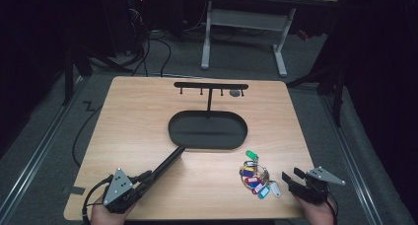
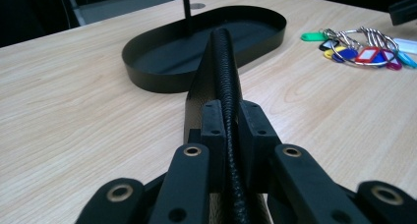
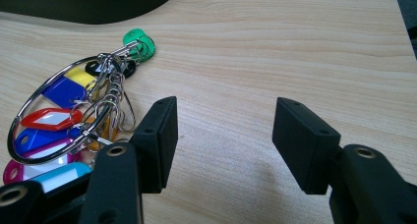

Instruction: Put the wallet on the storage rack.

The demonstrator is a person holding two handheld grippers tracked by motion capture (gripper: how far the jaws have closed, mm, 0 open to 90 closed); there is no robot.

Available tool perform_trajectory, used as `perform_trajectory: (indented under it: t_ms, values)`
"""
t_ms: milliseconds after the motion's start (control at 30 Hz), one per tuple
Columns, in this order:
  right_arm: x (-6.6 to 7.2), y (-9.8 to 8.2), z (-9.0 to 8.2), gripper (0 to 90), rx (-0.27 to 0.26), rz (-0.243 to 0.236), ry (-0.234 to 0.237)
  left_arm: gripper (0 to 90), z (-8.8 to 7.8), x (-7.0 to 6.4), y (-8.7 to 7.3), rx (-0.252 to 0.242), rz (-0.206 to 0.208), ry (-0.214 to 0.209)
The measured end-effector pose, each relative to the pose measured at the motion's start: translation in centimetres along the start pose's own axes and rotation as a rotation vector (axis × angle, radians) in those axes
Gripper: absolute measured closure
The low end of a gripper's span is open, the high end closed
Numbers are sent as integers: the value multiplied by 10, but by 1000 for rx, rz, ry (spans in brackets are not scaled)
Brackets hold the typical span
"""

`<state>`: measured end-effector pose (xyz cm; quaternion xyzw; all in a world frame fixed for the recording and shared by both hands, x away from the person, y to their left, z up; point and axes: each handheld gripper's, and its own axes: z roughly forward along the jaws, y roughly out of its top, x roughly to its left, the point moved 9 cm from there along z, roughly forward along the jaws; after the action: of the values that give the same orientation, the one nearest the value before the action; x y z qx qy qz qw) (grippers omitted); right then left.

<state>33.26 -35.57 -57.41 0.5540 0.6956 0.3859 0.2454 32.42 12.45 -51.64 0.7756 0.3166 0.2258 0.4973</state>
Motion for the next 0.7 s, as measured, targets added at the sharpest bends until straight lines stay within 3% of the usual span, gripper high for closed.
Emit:
perform_trajectory:
  t_ms: [267, 700]
  values:
    - [1, 0, 0, 433, 1, 0, 0, 810, -1, 14, -2, -23, -55, 1]
    - [0, -1, 1, 432, 6, 1, 3, 792, -4, 30, -7, -25, -93, 31]
